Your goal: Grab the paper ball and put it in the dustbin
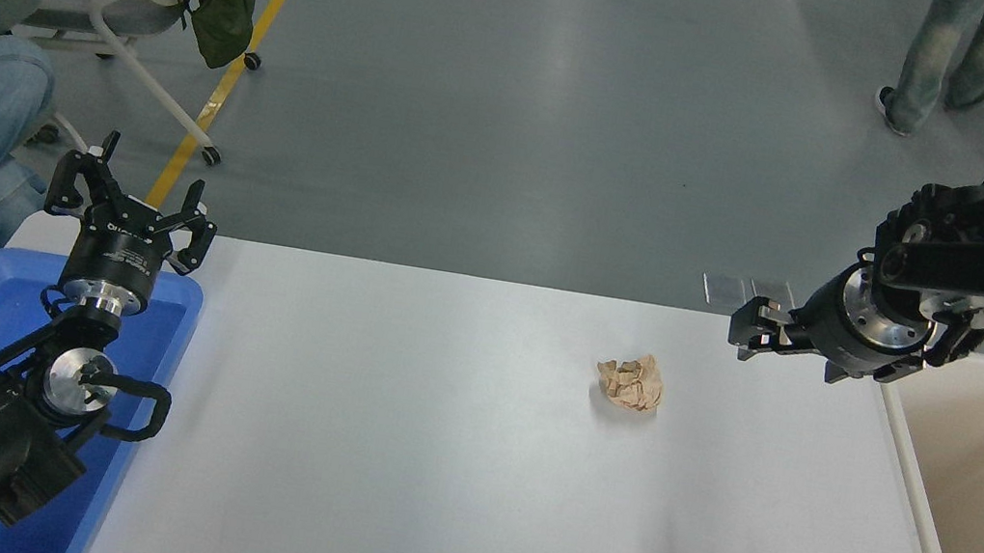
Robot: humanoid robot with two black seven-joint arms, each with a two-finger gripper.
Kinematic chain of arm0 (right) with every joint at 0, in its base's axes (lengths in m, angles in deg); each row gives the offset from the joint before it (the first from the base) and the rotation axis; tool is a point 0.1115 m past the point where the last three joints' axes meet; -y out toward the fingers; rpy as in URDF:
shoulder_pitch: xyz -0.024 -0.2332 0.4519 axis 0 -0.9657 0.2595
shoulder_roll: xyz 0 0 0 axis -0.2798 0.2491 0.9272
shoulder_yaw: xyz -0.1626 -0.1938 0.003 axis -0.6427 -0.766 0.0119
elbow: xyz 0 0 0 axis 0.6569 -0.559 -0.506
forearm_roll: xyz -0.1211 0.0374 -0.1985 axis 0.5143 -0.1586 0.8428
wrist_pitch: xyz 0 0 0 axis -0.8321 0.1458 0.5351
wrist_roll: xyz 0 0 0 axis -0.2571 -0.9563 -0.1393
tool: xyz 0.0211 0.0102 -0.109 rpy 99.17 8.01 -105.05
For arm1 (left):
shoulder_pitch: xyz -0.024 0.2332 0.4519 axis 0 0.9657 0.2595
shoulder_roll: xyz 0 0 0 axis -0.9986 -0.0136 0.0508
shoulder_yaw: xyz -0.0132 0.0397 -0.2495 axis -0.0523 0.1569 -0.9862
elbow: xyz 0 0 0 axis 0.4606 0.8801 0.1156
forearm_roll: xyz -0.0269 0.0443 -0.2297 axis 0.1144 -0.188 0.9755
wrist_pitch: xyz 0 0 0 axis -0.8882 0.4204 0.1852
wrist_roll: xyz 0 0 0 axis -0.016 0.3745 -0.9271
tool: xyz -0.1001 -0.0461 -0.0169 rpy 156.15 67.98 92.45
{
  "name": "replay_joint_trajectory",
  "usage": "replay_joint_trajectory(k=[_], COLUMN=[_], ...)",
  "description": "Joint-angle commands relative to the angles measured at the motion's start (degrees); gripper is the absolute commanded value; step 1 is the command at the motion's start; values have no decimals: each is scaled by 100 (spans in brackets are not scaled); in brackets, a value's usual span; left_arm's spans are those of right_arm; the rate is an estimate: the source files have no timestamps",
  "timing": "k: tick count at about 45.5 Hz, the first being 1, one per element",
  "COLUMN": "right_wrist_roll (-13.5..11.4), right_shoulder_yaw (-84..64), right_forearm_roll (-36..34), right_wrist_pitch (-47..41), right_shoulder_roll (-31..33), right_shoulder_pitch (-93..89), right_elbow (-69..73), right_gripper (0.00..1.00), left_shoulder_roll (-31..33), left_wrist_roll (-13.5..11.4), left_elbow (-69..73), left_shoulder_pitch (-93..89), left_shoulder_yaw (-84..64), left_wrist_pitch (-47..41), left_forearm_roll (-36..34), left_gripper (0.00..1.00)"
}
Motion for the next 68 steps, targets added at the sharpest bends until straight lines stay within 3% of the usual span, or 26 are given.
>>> replay_joint_trajectory(k=[1, 11, 34, 48, 57, 68], right_wrist_roll=[1, -35, -35, -43, -61, -61], right_shoulder_yaw=[384, 1316, 3241, 3224, 2934, 3004], right_forearm_roll=[103, 33, 41, 138, 533, 525], right_wrist_pitch=[715, 715, 715, 777, 786, 926], right_shoulder_roll=[-160, -546, -1487, -1575, -1575, -1575], right_shoulder_pitch=[-1057, -1936, -3826, -4125, -4143, -4275], right_elbow=[-753, -1456, -3926, -4778, -4823, -4796], right_gripper=[90, 97, 100, 96, 95, 94], left_shoulder_roll=[0, 0, 0, 0, 0, 0], left_wrist_roll=[7, 7, -1, -1, -1, -1], left_elbow=[5, 5, -4, 5, -4, -4], left_shoulder_pitch=[0, 0, 0, 0, 0, 0], left_shoulder_yaw=[-6, -6, -6, -6, -6, -6], left_wrist_pitch=[-1, -1, -1, -1, -1, -1], left_forearm_roll=[1, 1, 1, 1, 1, 1], left_gripper=[99, 99, 99, 99, 99, 99])
